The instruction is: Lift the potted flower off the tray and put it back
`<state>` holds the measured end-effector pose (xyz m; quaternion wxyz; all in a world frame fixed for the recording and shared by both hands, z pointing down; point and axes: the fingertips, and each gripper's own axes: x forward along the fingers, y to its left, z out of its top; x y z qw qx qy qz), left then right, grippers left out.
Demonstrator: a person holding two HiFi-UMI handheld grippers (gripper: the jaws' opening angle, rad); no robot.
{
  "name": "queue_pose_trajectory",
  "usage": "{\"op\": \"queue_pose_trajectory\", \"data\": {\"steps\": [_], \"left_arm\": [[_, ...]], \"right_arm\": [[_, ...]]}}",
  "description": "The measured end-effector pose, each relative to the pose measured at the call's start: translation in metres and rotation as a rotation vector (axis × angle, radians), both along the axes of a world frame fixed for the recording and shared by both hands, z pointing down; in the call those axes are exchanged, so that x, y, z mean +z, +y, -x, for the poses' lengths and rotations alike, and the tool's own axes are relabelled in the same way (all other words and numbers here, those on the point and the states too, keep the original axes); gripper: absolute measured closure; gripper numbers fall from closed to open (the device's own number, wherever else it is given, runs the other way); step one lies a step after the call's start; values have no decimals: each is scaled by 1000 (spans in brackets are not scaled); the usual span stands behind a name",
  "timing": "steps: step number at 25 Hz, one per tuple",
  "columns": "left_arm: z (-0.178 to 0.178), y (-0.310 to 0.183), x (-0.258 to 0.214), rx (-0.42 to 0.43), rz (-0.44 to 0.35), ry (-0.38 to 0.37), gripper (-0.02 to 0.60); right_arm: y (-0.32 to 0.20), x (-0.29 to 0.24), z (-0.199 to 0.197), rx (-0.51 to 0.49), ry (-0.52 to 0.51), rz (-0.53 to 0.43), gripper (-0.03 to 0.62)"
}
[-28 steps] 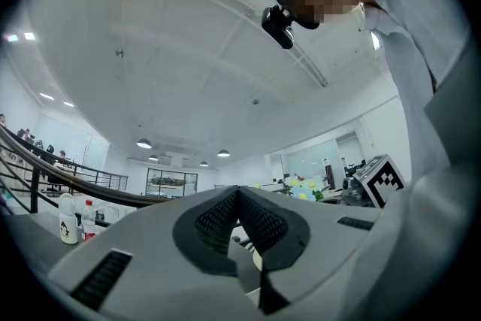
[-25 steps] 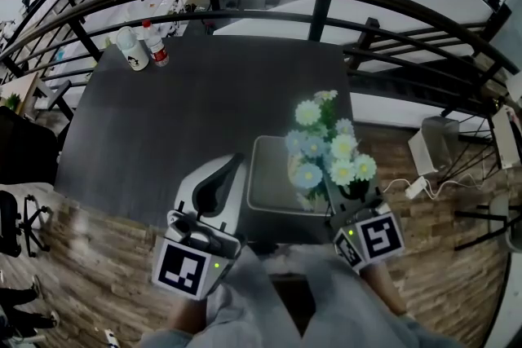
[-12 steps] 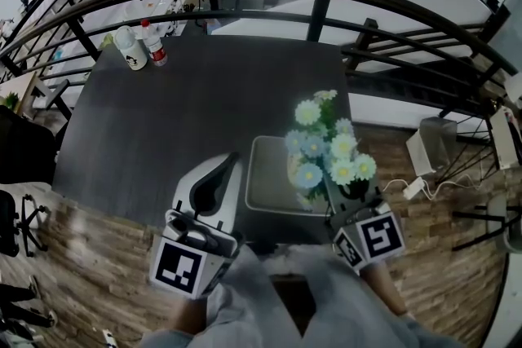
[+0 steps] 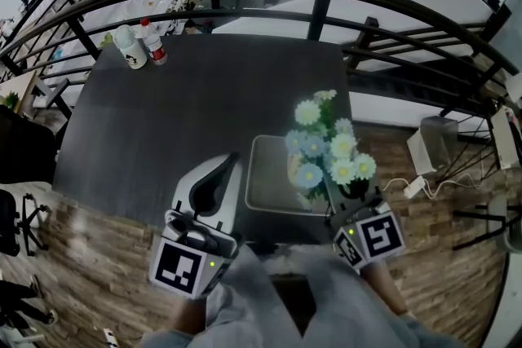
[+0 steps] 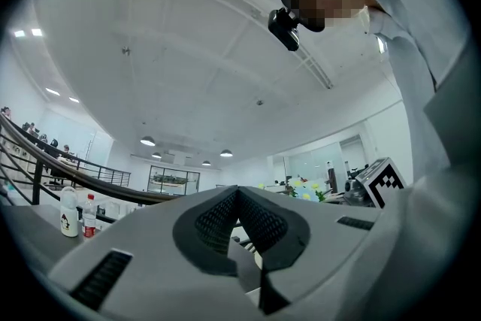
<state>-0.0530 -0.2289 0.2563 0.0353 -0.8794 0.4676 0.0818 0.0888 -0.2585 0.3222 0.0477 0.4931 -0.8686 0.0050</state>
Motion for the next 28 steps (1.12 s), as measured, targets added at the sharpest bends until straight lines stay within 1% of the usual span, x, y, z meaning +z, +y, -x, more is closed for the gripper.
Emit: {"op": "queue_pose_trajectory", "data": {"steps": [4,7,12,16,28], "left_arm": [[-2,1,3,3,-1,-22,583],[0,1,2,-1,3,-25,583],[5,0,5,-7,12,-28,583],[7,-2,8,-14,27,-31,583],[7,-3,18,-29,66,-42,583]], "right_arm": [[0,8,-1,1,7,19,514],[-1,13,0,1,4,32,514],[-5,24,3,2,-36,30,515],[-7,40,3,2,-24,87,515],[-19,75,11,-26,2,115,516]]}}
